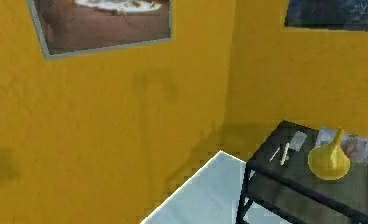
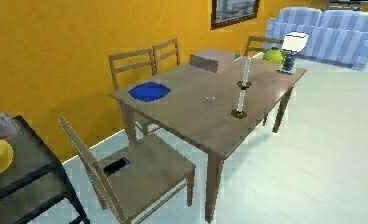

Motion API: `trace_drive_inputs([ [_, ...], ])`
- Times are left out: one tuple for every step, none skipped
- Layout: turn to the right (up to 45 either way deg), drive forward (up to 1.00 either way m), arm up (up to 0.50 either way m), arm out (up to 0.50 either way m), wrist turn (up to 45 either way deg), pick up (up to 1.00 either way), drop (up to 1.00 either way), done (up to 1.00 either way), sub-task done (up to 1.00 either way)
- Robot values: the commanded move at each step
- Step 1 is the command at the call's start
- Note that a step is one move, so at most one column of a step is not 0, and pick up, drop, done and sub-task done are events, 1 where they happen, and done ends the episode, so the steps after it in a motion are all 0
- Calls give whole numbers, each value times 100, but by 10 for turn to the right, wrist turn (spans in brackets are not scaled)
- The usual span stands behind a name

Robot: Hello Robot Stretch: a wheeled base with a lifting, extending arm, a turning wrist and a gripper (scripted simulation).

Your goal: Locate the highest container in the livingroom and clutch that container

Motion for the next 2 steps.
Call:
trace_drive_inputs([
  [180, 0, 0, 0, 0, 0, 0, 0, 0],
  [0, 80, 0, 0, 0, 0, 0, 0, 0],
])
